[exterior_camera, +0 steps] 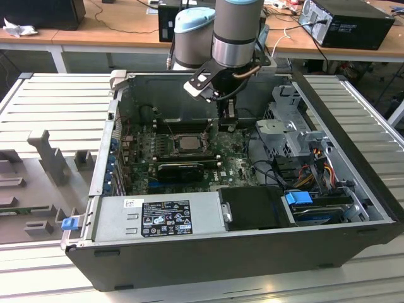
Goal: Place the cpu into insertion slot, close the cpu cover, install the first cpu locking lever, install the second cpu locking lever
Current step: 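Close the cpu cover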
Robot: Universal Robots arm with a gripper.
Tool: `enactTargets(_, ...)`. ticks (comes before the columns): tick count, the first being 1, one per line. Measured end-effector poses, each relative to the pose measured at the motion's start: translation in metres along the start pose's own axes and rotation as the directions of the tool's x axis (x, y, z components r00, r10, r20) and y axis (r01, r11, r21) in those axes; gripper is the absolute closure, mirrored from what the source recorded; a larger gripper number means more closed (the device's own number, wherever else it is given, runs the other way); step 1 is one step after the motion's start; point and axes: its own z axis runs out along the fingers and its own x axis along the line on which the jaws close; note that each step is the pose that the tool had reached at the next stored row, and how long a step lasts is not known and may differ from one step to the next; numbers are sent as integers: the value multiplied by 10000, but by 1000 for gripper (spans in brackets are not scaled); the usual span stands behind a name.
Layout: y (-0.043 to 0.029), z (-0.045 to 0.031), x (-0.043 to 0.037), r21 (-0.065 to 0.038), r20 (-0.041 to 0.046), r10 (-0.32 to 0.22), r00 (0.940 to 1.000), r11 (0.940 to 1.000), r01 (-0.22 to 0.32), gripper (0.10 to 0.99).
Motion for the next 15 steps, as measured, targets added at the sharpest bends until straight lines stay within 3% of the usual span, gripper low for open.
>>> enactTargets(5, -180, -7, 0, 1, 0, 1, 10000, 10000, -1, 980)
enactTargets(6, -248, -8, 0, 0, -1, 3, 10000, 10000, -3, 980)
enactTargets(10, -396, 159, -2, 0, -1, 0, 10000, 10000, 0, 980)
enactTargets(15, -556, 170, -1, 9, -5, -94, 10000, 10000, 94, 980)
